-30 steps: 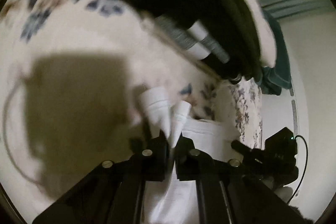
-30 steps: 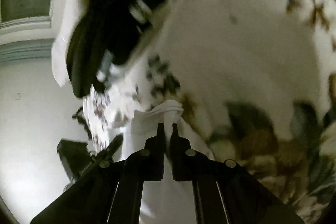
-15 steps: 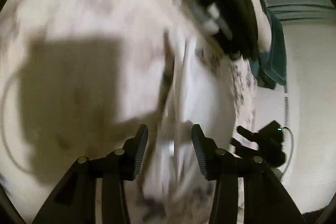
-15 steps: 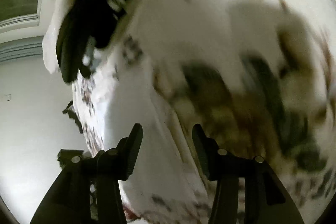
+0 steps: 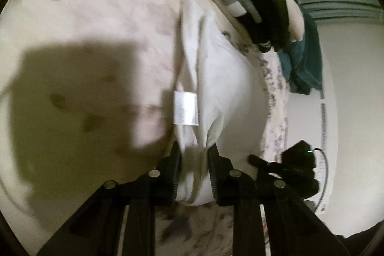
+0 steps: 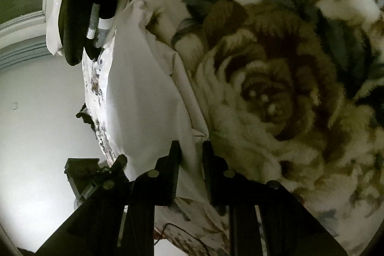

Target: Fold small clothes

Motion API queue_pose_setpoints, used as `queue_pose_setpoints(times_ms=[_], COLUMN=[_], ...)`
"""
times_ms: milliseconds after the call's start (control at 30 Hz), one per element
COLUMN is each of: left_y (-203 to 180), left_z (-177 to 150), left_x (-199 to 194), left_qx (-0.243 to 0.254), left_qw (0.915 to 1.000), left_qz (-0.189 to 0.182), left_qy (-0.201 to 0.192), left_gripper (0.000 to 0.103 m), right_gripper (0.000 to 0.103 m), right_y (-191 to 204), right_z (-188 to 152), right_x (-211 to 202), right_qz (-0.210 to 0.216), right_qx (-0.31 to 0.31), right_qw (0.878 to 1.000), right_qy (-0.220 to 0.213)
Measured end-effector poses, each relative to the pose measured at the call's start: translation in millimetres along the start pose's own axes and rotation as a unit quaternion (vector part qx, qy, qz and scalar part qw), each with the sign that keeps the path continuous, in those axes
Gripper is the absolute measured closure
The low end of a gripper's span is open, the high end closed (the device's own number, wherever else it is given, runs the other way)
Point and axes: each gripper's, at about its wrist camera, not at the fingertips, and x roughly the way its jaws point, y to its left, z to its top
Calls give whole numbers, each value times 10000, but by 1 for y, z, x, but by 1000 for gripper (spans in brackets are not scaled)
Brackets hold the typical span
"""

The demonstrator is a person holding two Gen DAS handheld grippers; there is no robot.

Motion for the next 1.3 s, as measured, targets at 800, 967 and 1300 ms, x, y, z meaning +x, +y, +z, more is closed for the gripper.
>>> queue_pose_setpoints(times_ms=[800, 967, 1300], left_y=[-25, -44, -162], left_z=[49, 49, 102], left_x=[62, 45, -31], left_qx=[259, 510, 1008], left_qw=[9933, 9956, 9928], left_qz=[-1059, -756, -639], left_qy=[381, 220, -143], left_gripper=[84, 88, 87], right_gripper=[71, 86, 87], right_y=[4, 25, 139], right_z=[58, 50, 66], right_x=[44, 30, -62], right_qz=[1416, 1210, 1339], right_qx=[-268, -472, -911], right_qw=[9865, 9902, 9868], right_qy=[773, 505, 37])
